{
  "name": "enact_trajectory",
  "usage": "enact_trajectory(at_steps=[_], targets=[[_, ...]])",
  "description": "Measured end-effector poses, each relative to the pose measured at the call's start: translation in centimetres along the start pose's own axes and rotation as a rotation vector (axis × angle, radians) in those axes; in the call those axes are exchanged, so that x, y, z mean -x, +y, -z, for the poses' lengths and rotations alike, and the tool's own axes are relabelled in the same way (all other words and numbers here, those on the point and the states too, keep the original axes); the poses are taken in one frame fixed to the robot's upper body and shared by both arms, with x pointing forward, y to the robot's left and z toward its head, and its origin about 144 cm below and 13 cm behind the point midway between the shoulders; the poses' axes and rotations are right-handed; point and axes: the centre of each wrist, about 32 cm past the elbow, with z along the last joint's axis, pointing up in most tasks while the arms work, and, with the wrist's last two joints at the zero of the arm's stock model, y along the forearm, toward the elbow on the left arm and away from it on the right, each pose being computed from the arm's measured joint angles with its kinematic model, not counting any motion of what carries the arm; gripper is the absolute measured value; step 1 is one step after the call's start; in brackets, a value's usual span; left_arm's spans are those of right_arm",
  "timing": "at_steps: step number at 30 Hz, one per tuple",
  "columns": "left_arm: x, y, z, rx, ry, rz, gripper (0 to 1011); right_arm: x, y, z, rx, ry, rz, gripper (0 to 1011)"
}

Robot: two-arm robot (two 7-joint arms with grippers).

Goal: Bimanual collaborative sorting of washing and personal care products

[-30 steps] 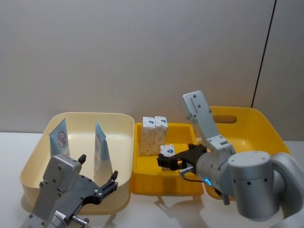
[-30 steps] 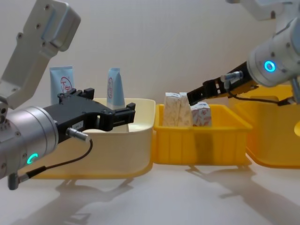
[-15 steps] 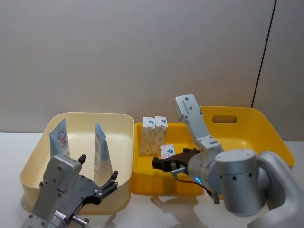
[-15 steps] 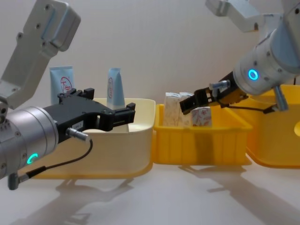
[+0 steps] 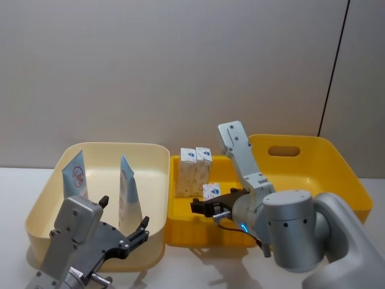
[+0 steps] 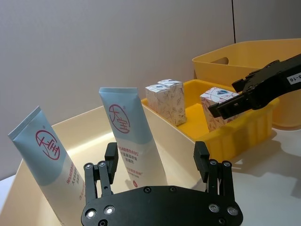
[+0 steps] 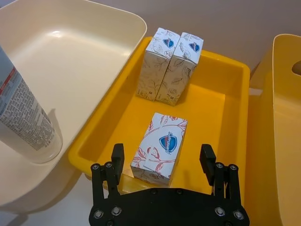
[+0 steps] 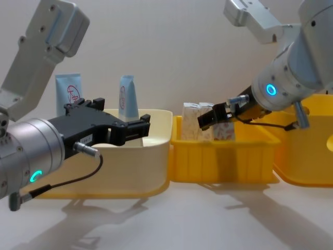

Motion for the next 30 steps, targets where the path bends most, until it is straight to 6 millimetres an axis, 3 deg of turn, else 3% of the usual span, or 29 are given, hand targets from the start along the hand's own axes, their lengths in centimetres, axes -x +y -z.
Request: enact_trajectory(at_steps=[30], targets=[[0.0, 0.0, 0.0, 0.000, 0.000, 0.000, 1002, 0.3, 1.6, 0.1, 0.017, 0.035, 0.029, 992]])
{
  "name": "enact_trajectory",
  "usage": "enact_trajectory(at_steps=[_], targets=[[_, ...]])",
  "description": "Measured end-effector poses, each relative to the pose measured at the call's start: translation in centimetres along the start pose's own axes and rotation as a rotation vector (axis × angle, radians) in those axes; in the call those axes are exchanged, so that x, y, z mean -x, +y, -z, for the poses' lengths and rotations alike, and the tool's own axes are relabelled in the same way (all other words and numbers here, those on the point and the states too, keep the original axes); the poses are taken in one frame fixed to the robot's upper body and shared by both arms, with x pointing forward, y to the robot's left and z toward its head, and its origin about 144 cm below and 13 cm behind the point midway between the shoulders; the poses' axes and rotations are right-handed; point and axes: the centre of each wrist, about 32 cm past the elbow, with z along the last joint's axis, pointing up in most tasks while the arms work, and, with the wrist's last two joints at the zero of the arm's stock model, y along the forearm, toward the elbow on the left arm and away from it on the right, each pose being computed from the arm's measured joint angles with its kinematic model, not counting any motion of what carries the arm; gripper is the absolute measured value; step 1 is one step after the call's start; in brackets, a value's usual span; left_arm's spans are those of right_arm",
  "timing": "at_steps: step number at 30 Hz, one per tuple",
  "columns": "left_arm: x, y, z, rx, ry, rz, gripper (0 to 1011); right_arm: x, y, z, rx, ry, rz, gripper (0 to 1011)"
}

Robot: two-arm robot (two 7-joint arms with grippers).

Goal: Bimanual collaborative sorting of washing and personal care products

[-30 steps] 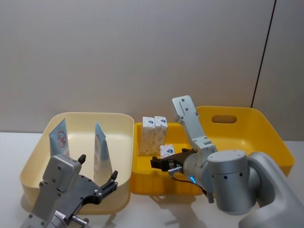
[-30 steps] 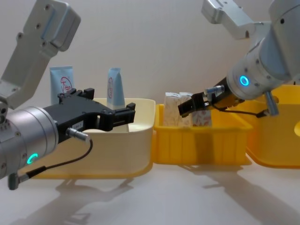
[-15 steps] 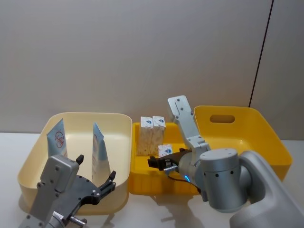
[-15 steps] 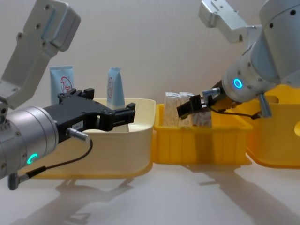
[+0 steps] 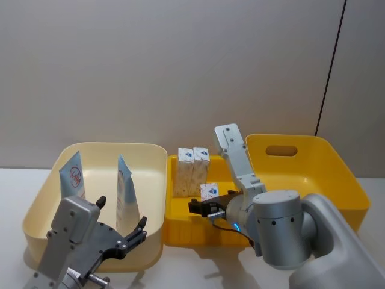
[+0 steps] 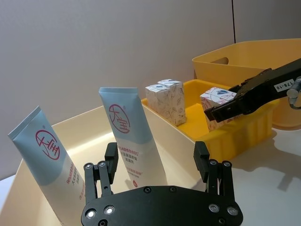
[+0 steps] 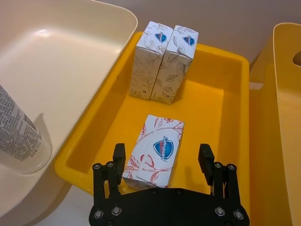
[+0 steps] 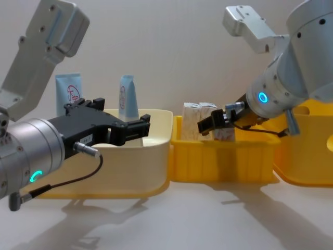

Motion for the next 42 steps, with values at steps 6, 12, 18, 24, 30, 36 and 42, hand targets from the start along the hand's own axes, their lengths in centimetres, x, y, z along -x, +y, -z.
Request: enact_trajectory(at_steps=[6, 12, 18, 24, 30, 36, 42], targets=[[0.00, 0.00, 0.00, 0.000, 0.000, 0.000, 1002, -0.07, 0.12, 0.07, -0.001, 0.007, -0.001, 868], [0.00, 0.00, 0.00, 0.000, 0.000, 0.000, 1002, -0.09, 0.20, 0.14, 0.000, 0.012, -0.004, 702], [0.00, 0.00, 0.00, 0.000, 0.000, 0.000, 1002, -0.11, 0.25, 0.19, 0.000, 0.014, -0.005, 506], [0.00, 0.00, 0.00, 0.000, 0.000, 0.000, 1002, -0.13, 0.28, 0.23, 0.000, 0.016, -0.006, 408], [0.00, 0.00, 0.00, 0.000, 0.000, 0.000, 1002, -0.13, 0.30, 0.23, 0.000, 0.017, -0.007, 408], [0.00, 0.00, 0.00, 0.000, 0.000, 0.000, 1002, -0.13, 0.31, 0.24, 0.000, 0.018, -0.008, 407], [0.00, 0.00, 0.00, 0.000, 0.000, 0.000, 1002, -0.13, 0.32, 0.25, 0.000, 0.019, -0.008, 407]])
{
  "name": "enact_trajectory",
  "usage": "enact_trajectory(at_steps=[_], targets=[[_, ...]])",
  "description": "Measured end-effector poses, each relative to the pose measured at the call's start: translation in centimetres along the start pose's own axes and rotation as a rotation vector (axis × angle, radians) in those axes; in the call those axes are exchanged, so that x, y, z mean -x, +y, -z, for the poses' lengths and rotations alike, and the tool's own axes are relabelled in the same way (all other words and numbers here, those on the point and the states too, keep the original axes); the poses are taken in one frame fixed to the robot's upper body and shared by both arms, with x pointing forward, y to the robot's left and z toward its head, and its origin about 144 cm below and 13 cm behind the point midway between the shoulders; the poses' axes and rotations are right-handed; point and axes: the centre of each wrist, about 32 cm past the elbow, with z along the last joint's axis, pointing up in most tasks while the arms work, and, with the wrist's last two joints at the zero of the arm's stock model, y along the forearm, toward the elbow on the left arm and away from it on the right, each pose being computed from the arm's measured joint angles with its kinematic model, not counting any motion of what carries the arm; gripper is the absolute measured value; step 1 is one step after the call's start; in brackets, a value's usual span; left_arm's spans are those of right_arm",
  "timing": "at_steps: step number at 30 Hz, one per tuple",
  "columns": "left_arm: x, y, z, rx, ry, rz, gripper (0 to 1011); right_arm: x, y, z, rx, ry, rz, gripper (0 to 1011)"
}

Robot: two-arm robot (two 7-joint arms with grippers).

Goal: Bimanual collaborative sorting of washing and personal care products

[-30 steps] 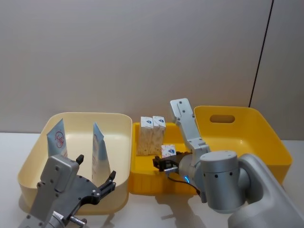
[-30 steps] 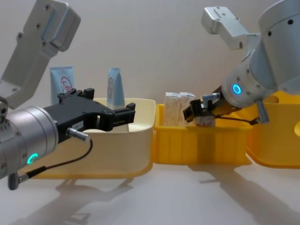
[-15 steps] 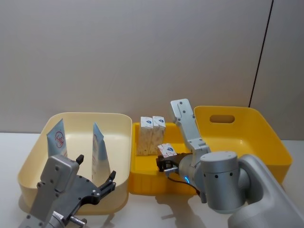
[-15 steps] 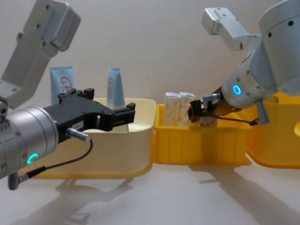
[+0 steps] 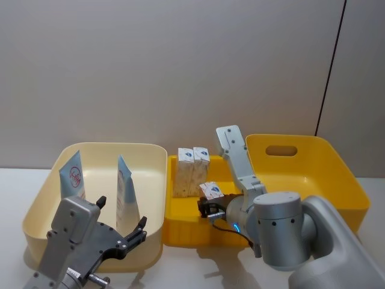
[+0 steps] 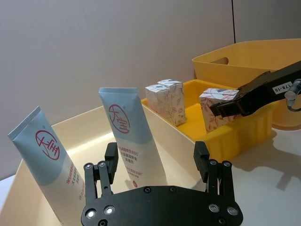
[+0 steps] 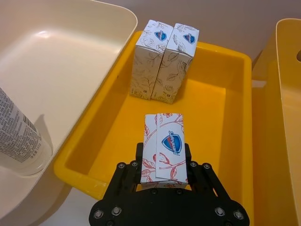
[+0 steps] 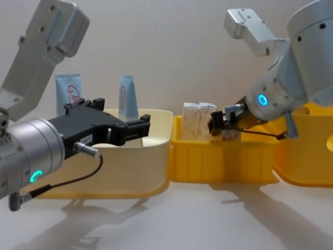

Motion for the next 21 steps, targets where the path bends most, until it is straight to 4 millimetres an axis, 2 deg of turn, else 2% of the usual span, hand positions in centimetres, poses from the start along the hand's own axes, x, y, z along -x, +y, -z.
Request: enact_trajectory(at_steps=[21], targets=[[0.00, 0.00, 0.00, 0.000, 0.000, 0.000, 1002, 0.00, 0.01, 0.01, 0.000, 0.000, 0.000, 408]])
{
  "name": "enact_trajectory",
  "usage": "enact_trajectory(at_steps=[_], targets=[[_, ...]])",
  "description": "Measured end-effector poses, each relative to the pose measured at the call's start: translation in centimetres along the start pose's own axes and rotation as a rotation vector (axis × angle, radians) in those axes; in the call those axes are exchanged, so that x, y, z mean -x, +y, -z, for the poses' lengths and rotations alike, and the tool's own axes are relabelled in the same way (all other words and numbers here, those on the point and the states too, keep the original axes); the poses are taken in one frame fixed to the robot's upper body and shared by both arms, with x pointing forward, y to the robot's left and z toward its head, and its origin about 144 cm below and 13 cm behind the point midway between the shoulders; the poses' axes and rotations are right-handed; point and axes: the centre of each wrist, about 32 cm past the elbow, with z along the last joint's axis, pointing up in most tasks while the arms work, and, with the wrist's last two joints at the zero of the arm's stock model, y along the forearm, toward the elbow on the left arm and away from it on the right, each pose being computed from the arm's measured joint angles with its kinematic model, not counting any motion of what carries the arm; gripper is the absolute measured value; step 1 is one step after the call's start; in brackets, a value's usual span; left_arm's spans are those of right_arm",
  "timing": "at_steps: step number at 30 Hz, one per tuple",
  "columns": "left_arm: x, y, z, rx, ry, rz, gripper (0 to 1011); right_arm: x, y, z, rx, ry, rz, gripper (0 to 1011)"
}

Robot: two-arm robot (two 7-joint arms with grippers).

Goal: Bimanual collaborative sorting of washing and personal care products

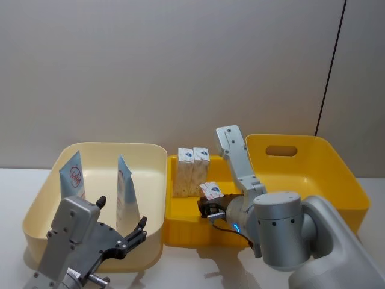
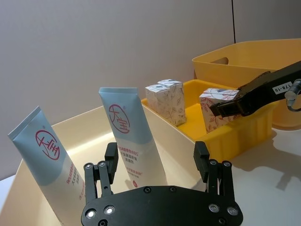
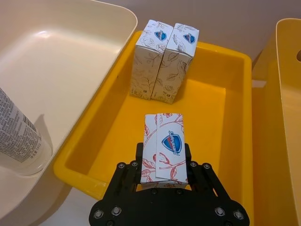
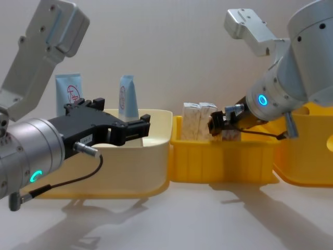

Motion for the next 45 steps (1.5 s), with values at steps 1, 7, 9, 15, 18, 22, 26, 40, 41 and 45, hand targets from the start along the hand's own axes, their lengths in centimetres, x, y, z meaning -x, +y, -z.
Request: enact_trajectory(at_steps=[1, 7, 9, 15, 18, 22, 26, 40, 41, 45], targets=[[0.0, 0.0, 0.0, 0.000, 0.000, 0.000, 1002, 0.0, 0.0, 0.0, 0.000, 0.000, 0.000, 408], [0.0, 0.0, 0.0, 0.000, 0.000, 0.000, 1002, 0.0, 0.0, 0.0, 0.000, 0.000, 0.000, 408], [0.0, 0.0, 0.0, 0.000, 0.000, 0.000, 1002, 0.0, 0.0, 0.0, 0.000, 0.000, 0.000, 408], [0.0, 0.0, 0.0, 0.000, 0.000, 0.000, 1002, 0.0, 0.0, 0.0, -0.002, 0.001, 0.000, 408], [0.0, 0.0, 0.0, 0.000, 0.000, 0.000, 1002, 0.1, 0.0, -0.1, -0.009, 0.002, -0.001, 408], [0.0, 0.0, 0.0, 0.000, 0.000, 0.000, 1002, 0.1, -0.2, -0.5, -0.047, 0.005, 0.001, 408], [0.0, 0.0, 0.0, 0.000, 0.000, 0.000, 1002, 0.2, -0.5, -1.0, -0.088, 0.009, 0.005, 408], [0.0, 0.0, 0.0, 0.000, 0.000, 0.000, 1002, -0.9, -2.3, -4.3, -0.279, 0.039, 0.043, 408], [0.0, 0.0, 0.0, 0.000, 0.000, 0.000, 1002, -1.0, -2.4, -4.5, -0.290, 0.040, 0.049, 408], [0.0, 0.0, 0.0, 0.000, 0.000, 0.000, 1002, -2.0, -3.0, -5.5, -0.337, 0.047, 0.083, 408]])
